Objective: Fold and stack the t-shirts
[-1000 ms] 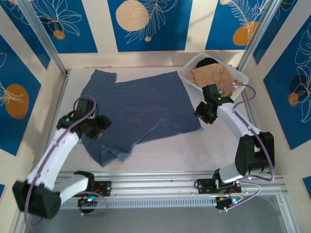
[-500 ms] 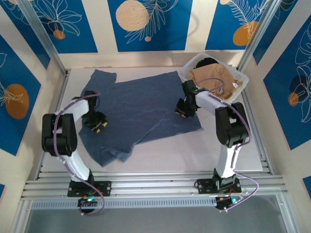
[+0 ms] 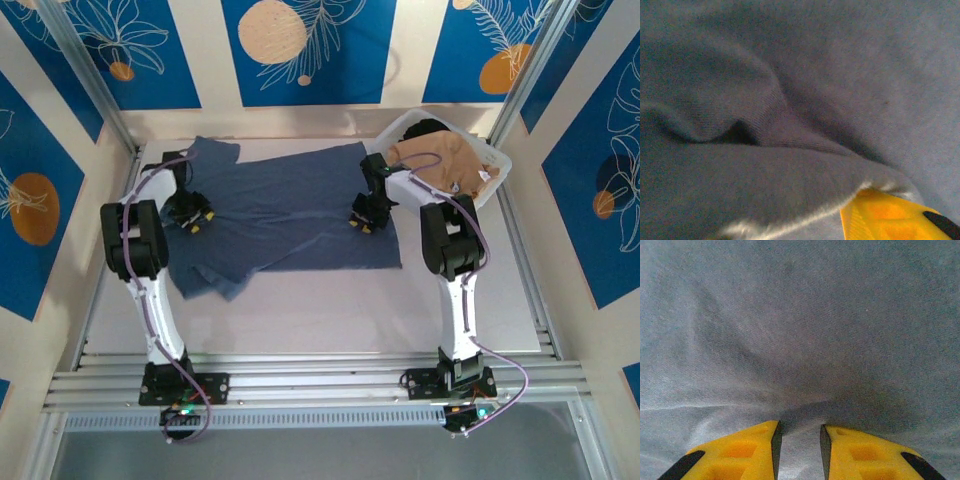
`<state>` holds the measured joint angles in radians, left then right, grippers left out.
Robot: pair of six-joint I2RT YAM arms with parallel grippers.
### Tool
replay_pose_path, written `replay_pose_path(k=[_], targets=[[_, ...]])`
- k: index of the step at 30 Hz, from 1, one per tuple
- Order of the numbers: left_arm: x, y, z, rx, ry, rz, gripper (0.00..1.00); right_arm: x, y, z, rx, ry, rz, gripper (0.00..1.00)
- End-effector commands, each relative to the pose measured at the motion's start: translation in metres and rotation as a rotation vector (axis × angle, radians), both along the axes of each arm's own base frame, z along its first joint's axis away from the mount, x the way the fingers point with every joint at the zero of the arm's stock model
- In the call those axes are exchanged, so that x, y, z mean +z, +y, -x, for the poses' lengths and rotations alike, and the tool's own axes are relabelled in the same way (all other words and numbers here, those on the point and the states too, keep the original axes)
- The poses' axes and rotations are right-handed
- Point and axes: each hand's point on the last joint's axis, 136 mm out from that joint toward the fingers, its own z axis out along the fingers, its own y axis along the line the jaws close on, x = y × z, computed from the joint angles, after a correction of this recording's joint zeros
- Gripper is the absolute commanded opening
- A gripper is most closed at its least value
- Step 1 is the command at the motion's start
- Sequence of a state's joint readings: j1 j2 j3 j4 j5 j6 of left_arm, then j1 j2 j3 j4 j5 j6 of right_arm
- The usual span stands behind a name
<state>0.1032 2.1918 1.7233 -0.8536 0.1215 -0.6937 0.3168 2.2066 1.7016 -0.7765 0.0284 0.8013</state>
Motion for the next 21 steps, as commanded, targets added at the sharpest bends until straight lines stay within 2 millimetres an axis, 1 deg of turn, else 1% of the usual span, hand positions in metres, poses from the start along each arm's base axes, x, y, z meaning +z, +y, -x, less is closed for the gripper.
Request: replay_pose_path(k=[1, 3, 4, 5, 6, 8, 9, 11, 14, 18, 21], targets=[[0.036, 0.01, 0.006, -0.011, -0.02, -0.043, 0.49, 0.006, 0.005, 0.0, 0.028, 0.013, -0.016, 0.31], [0.064, 0.015, 0.023, 0.017, -0.04, -0.078, 0.55, 0.028, 0.011, -0.005, 0.059, -0.051, -0.039, 0.32], [0.074, 0.016, 0.038, 0.039, -0.041, -0.085, 0.57, 0.04, 0.013, -0.005, 0.069, -0.079, -0.051, 0.33], [0.081, 0.015, 0.053, 0.067, -0.04, -0.083, 0.57, 0.052, 0.014, -0.004, 0.074, -0.104, -0.063, 0.34], [0.085, 0.014, 0.066, 0.095, -0.04, -0.071, 0.58, 0.06, 0.013, 0.0, 0.074, -0.115, -0.07, 0.34], [0.082, 0.007, 0.098, 0.176, -0.012, -0.025, 0.59, 0.074, 0.009, 0.01, 0.066, -0.138, -0.081, 0.38], [0.079, 0.003, 0.109, 0.21, -0.001, 0.001, 0.59, 0.078, 0.006, 0.015, 0.058, -0.143, -0.09, 0.39], [0.066, -0.003, 0.133, 0.306, 0.042, 0.059, 0.59, 0.083, -0.001, 0.028, 0.03, -0.147, -0.129, 0.41], [0.053, -0.004, 0.15, 0.419, 0.067, 0.118, 0.61, 0.083, -0.015, 0.046, -0.009, -0.148, -0.18, 0.43], [0.046, -0.009, 0.147, 0.51, 0.044, 0.192, 0.63, 0.08, -0.031, 0.063, -0.033, -0.147, -0.206, 0.43], [0.041, -0.008, 0.149, 0.535, 0.067, 0.184, 0.64, 0.077, -0.038, 0.073, -0.038, -0.141, -0.207, 0.43]])
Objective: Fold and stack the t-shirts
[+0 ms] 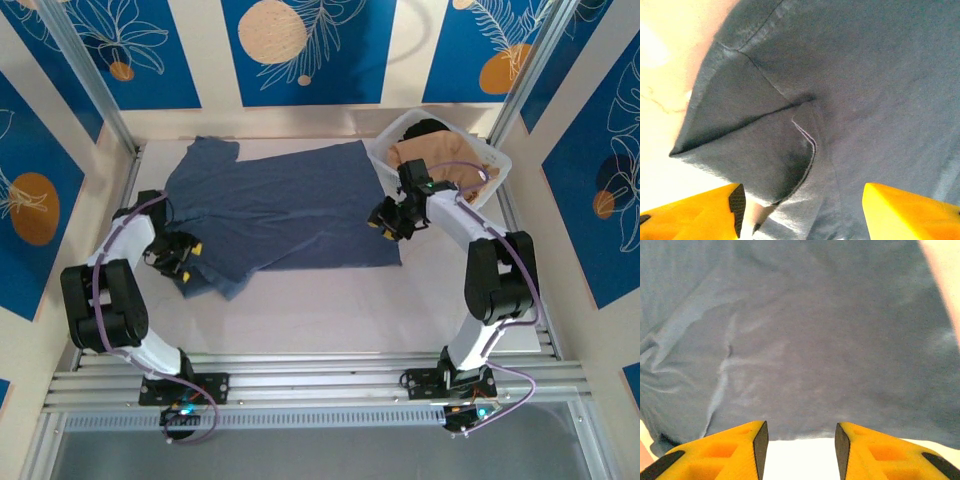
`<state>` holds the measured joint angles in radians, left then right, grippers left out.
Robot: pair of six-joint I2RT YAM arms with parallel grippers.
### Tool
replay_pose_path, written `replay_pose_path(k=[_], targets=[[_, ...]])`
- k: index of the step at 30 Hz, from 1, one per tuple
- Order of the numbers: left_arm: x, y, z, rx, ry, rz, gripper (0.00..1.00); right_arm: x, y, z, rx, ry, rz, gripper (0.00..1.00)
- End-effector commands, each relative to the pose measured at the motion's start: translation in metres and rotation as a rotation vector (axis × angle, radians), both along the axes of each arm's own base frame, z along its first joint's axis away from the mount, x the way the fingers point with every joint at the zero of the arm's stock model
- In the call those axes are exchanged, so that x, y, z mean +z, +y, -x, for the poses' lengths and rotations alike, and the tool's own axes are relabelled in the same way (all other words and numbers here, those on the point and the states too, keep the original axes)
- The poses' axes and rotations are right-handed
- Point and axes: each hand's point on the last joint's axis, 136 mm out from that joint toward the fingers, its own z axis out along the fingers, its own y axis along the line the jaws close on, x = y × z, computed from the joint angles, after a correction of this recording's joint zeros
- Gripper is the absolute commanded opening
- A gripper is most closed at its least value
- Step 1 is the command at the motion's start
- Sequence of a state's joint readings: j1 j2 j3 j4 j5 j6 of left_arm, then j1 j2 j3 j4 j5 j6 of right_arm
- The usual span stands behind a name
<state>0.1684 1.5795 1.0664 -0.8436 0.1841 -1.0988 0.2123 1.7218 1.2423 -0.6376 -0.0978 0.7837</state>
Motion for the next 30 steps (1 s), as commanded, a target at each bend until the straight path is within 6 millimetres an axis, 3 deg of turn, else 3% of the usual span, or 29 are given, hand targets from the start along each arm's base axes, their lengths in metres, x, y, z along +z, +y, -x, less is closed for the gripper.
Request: replay_pose_path(k=[1, 9, 12, 13, 17, 22, 30], targets=[[-0.001, 0.001, -0.009, 0.1, -0.015, 0.035, 0.64, 0.005, 0.003, 0.009, 0.014, -0.01, -0.048, 0.43], [-0.028, -0.005, -0.005, 0.131, 0.029, 0.079, 0.57, -0.007, -0.009, 0.02, -0.021, 0.016, -0.036, 0.42], [-0.031, -0.002, -0.006, 0.139, 0.025, 0.063, 0.5, -0.014, -0.014, 0.023, -0.047, 0.035, -0.033, 0.42], [-0.03, -0.001, -0.008, 0.143, 0.016, 0.061, 0.45, -0.017, -0.016, 0.025, -0.057, 0.042, -0.028, 0.42], [-0.028, -0.002, -0.011, 0.134, 0.003, 0.063, 0.0, -0.028, -0.028, 0.031, -0.125, 0.074, -0.005, 0.42], [-0.002, -0.005, 0.012, 0.095, -0.008, 0.013, 0.0, -0.037, -0.049, 0.037, -0.254, 0.122, -0.001, 0.43], [0.018, -0.016, 0.078, 0.099, 0.006, -0.037, 0.0, -0.056, -0.058, 0.052, -0.35, 0.273, 0.038, 0.4]])
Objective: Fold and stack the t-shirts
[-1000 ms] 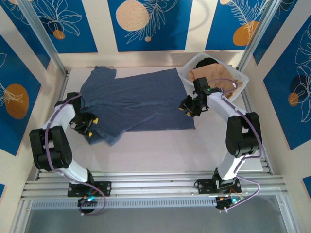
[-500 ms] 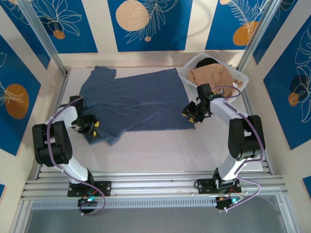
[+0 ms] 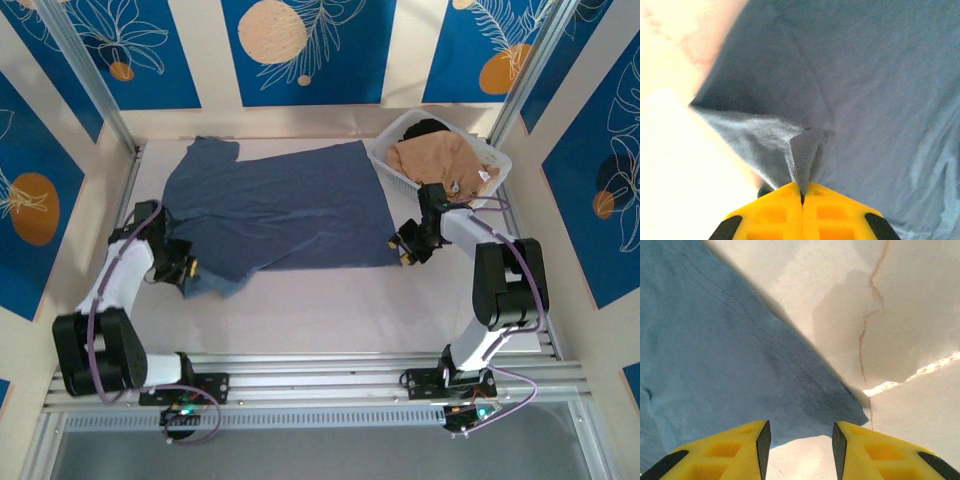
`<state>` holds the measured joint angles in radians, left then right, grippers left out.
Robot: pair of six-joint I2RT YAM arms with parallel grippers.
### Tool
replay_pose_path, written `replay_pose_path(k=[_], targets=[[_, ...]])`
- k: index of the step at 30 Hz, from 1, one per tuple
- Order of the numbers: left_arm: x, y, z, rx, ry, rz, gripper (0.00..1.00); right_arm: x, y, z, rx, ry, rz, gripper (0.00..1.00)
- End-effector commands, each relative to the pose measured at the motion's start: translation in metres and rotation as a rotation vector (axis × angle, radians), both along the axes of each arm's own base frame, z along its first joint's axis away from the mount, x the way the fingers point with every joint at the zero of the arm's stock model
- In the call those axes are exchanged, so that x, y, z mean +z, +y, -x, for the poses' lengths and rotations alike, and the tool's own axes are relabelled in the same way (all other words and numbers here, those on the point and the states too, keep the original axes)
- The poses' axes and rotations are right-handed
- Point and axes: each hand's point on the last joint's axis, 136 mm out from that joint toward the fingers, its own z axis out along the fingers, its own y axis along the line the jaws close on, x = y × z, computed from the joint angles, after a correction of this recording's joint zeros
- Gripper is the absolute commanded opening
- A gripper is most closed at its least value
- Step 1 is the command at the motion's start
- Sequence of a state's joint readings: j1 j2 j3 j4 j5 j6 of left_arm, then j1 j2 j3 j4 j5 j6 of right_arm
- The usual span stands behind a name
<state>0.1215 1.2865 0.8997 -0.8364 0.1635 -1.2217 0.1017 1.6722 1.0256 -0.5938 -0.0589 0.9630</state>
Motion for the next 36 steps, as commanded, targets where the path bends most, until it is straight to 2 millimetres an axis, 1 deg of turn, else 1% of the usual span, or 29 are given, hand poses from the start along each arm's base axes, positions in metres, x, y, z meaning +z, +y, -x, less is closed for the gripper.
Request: replay_pose_path(k=[1, 6, 11, 16, 17, 19, 22, 24, 28, 32, 36], targets=[[-0.006, -0.002, 0.046, 0.029, 0.111, -0.018, 0.0, -0.008, -0.004, 0.015, -0.073, 0.106, 0.016, 0.4], [0.0, -0.011, 0.074, 0.033, 0.117, 0.006, 0.0, -0.014, -0.001, 0.022, -0.103, 0.149, 0.001, 0.4], [0.005, -0.018, 0.101, 0.04, 0.132, 0.016, 0.0, -0.028, 0.003, 0.021, -0.12, 0.187, -0.026, 0.4], [0.011, -0.025, 0.122, 0.048, 0.132, 0.029, 0.0, -0.031, 0.005, 0.019, -0.141, 0.186, -0.032, 0.39], [0.011, -0.027, 0.127, 0.05, 0.136, 0.037, 0.0, -0.031, 0.004, 0.017, -0.14, 0.185, -0.026, 0.37], [0.014, -0.029, 0.134, 0.054, 0.138, 0.043, 0.0, -0.031, 0.002, 0.014, -0.127, 0.173, -0.01, 0.31], [0.02, -0.03, 0.144, 0.062, 0.132, 0.046, 0.0, -0.028, -0.002, 0.014, -0.111, 0.161, 0.019, 0.17], [0.024, -0.031, 0.151, 0.064, 0.136, 0.05, 0.0, -0.023, -0.005, 0.02, -0.098, 0.158, 0.04, 0.1], [0.032, -0.028, 0.164, 0.072, 0.136, 0.03, 0.0, -0.007, -0.012, 0.037, -0.065, 0.142, 0.092, 0.03], [0.037, -0.026, 0.172, 0.077, 0.13, 0.016, 0.0, 0.0, -0.014, 0.061, -0.022, 0.154, 0.111, 0.02], [0.037, -0.025, 0.18, 0.054, 0.145, 0.002, 0.0, 0.003, -0.017, 0.081, 0.005, 0.151, 0.129, 0.02]])
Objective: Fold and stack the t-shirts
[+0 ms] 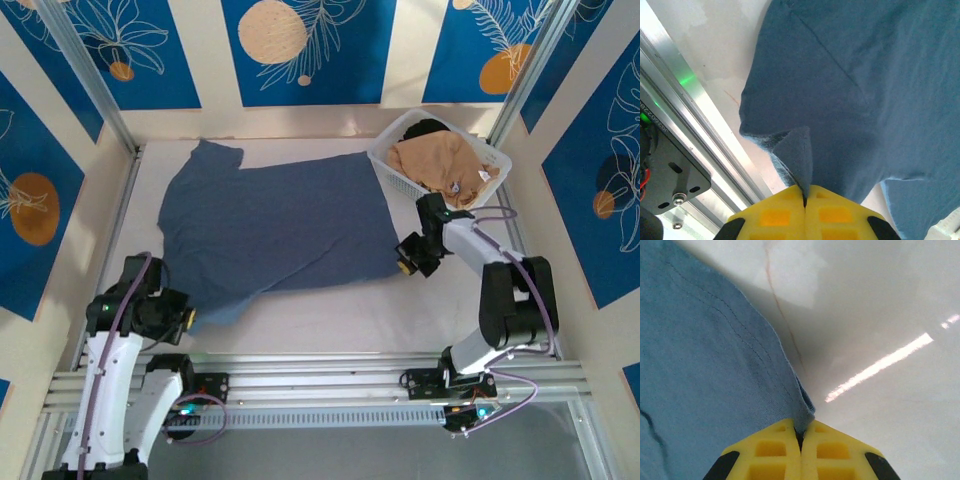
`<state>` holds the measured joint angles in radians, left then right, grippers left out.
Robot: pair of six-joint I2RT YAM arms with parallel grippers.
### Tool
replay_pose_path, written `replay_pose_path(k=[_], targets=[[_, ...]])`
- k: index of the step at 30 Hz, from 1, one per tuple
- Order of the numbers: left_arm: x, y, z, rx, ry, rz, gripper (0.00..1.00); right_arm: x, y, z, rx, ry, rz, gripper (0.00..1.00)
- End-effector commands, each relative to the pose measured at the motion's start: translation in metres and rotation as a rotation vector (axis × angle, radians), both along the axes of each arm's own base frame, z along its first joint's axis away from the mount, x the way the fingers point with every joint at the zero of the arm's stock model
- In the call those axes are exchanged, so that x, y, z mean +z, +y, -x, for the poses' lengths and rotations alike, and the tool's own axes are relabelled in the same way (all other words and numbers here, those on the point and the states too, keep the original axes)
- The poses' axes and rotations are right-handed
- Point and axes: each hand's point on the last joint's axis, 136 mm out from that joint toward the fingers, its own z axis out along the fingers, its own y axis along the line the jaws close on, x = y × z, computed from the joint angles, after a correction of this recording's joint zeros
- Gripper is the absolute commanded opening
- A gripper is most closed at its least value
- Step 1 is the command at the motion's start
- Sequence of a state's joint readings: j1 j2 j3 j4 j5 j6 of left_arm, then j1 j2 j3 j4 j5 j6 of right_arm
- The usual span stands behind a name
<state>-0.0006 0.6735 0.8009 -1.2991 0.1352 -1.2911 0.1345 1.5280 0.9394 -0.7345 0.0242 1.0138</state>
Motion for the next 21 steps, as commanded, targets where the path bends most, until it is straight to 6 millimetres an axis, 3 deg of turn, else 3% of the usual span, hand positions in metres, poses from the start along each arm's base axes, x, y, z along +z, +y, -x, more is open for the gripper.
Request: replay_pose_path(k=[1, 4, 7, 13, 21], targets=[[-0.005, 0.002, 0.044, 0.1, 0.184, 0.009, 0.0, -0.005, -0.008, 0.034, 0.038, 0.073, 0.043, 0.02], [-0.009, 0.002, 0.042, 0.093, 0.169, 0.009, 0.0, -0.005, -0.006, 0.045, 0.053, 0.081, 0.035, 0.02], [-0.006, 0.003, 0.028, 0.059, 0.116, -0.005, 0.0, 0.002, 0.001, 0.045, 0.087, 0.057, 0.033, 0.03], [0.021, 0.005, -0.032, -0.067, -0.031, -0.062, 0.0, 0.019, 0.006, 0.031, 0.131, 0.036, 0.063, 0.03], [0.048, 0.016, -0.106, -0.23, -0.065, -0.194, 0.0, 0.034, 0.01, -0.002, 0.142, 0.019, 0.063, 0.03]])
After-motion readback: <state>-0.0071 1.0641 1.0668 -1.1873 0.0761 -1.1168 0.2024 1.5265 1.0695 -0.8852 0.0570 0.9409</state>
